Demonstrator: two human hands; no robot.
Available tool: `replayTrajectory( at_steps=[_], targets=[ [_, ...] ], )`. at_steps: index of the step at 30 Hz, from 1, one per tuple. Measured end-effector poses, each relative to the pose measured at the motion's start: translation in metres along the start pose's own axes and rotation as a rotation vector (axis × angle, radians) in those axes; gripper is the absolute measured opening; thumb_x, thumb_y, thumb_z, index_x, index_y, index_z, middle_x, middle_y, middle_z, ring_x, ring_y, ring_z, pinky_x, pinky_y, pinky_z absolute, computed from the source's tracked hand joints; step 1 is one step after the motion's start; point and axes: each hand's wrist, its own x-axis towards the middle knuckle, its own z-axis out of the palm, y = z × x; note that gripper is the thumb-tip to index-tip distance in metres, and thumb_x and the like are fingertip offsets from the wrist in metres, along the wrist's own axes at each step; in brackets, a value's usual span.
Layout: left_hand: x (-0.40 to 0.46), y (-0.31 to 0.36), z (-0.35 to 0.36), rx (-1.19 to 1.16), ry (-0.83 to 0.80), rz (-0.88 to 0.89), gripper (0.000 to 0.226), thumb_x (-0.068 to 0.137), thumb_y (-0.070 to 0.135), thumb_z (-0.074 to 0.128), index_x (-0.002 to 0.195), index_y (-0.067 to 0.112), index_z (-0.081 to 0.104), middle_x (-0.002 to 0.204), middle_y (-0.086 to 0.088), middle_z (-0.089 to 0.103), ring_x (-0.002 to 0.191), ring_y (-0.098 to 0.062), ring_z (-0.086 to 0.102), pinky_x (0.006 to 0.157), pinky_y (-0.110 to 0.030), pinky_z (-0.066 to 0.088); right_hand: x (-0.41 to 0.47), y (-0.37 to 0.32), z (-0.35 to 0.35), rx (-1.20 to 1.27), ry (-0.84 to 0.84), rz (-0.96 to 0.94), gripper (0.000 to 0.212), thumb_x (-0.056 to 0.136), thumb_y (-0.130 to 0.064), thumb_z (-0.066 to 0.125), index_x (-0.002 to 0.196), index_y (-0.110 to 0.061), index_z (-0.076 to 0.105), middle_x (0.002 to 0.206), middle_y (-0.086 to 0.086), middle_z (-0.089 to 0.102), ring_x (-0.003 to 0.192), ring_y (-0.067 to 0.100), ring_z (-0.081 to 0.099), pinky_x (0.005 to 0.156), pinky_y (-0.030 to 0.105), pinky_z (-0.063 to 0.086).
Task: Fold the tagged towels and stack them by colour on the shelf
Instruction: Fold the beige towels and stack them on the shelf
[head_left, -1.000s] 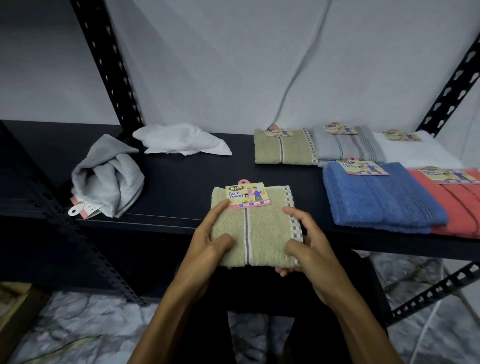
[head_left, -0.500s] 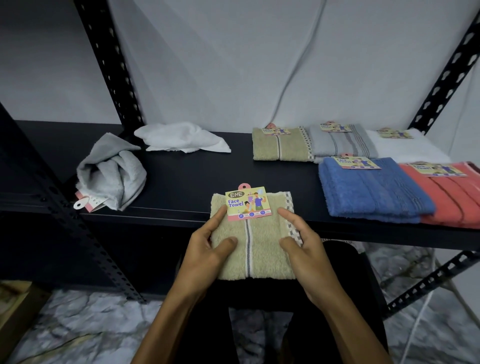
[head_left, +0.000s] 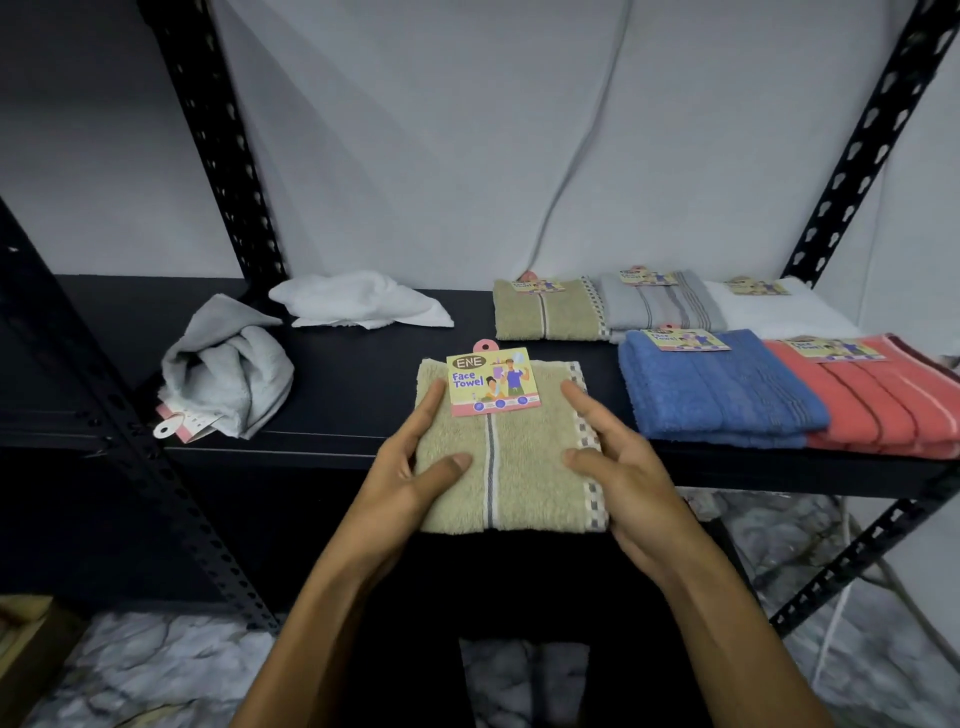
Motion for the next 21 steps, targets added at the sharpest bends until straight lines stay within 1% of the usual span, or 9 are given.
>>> replayTrajectory(
  at_steps=[3,6,8,11,13,15,18,20,21],
  targets=[
    [0.026,0.013,-0.002,-0.018,-0.059,-0.001,0.079,0.079,0.011,0.067,0.149,0.031,0.038,0.132,0.018,0.061,0.122,-0.008,0.058,0.093,-0.019,0.049,0.024,-0.018,-0.011,0.061,0.002,-0.016,0.059,0.092,0.009,0.047,0.124,-0.039,0.060,0.131,-0.012,0.063,0.124,0.009,0.057,0.109,0.038,0.042],
    [0.061,0.025,-0.003,-0.039,-0.094,-0.022,0.075,0.080,0.009,0.067,0.147,0.031,0.042,0.131,0.017,0.062,0.120,-0.007,0.060,0.087,-0.017,0.049,0.052,-0.040,-0.027,0.158,-0.023,-0.004,0.053,0.094,0.008,0.043,0.132,-0.026,0.058,0.130,-0.009,0.063,0.117,0.006,0.060,0.103,0.031,0.047],
    [0.085,0.031,-0.004,-0.042,-0.106,-0.048,0.068,0.087,0.003,0.063,0.146,0.031,0.043,0.131,0.014,0.062,0.118,-0.009,0.061,0.091,-0.021,0.049,0.071,-0.052,-0.040,0.127,-0.070,0.009,0.054,0.095,0.010,0.042,0.139,-0.020,0.052,0.131,-0.009,0.060,0.111,0.002,0.062,0.093,0.024,0.052],
    [0.124,0.038,-0.004,-0.019,-0.158,-0.088,0.064,0.093,0.003,0.058,0.147,0.033,0.041,0.136,0.008,0.059,0.118,-0.012,0.062,0.093,-0.028,0.051,0.103,-0.070,-0.060,0.037,-0.115,0.033,0.059,0.093,0.013,0.046,0.142,-0.019,0.048,0.132,-0.003,0.061,0.112,0.012,0.064,0.084,0.028,0.056],
    [0.149,0.042,-0.003,0.046,-0.185,-0.089,0.067,0.094,0.004,0.059,0.149,0.035,0.038,0.135,0.008,0.060,0.116,-0.012,0.063,0.089,-0.030,0.054,0.127,-0.082,-0.071,-0.078,-0.085,0.029,0.060,0.091,0.013,0.052,0.142,-0.020,0.049,0.128,-0.002,0.065,0.109,0.014,0.066,0.084,0.032,0.057],
    [0.176,0.046,-0.002,0.104,-0.204,-0.077,0.070,0.094,0.006,0.061,0.151,0.035,0.034,0.135,0.009,0.060,0.117,-0.013,0.062,0.092,-0.033,0.054,0.153,-0.093,-0.079,-0.196,-0.046,0.028,0.061,0.090,0.012,0.057,0.140,-0.022,0.051,0.128,-0.001,0.065,0.111,0.013,0.064,0.092,0.035,0.055],
    [0.212,0.052,0.004,0.171,-0.198,-0.079,0.070,0.095,0.009,0.061,0.152,0.037,0.032,0.134,0.006,0.059,0.108,-0.010,0.065,0.076,-0.024,0.055,0.192,-0.103,-0.090,-0.315,-0.032,0.027,0.063,0.086,0.011,0.061,0.140,-0.021,0.052,0.141,0.002,0.055,0.126,0.016,0.054,0.097,0.035,0.052],
    [0.235,0.054,0.009,0.207,-0.175,-0.086,0.069,0.095,0.012,0.061,0.152,0.036,0.030,0.135,0.003,0.057,0.096,-0.009,0.065,0.064,-0.018,0.052,0.215,-0.108,-0.094,-0.390,-0.017,0.034,0.063,0.087,0.010,0.062,0.142,-0.020,0.050,0.139,-0.003,0.052,0.120,0.013,0.056,0.085,0.026,0.054],
    [0.246,0.053,0.011,0.227,-0.170,-0.091,0.069,0.095,0.014,0.061,0.153,0.035,0.028,0.136,0.001,0.056,0.095,-0.010,0.064,0.062,-0.018,0.051,0.225,-0.109,-0.094,-0.444,-0.008,0.047,0.063,0.088,0.008,0.061,0.143,-0.020,0.049,0.131,-0.005,0.054,0.109,0.011,0.059,0.076,0.022,0.052]
  ],
)
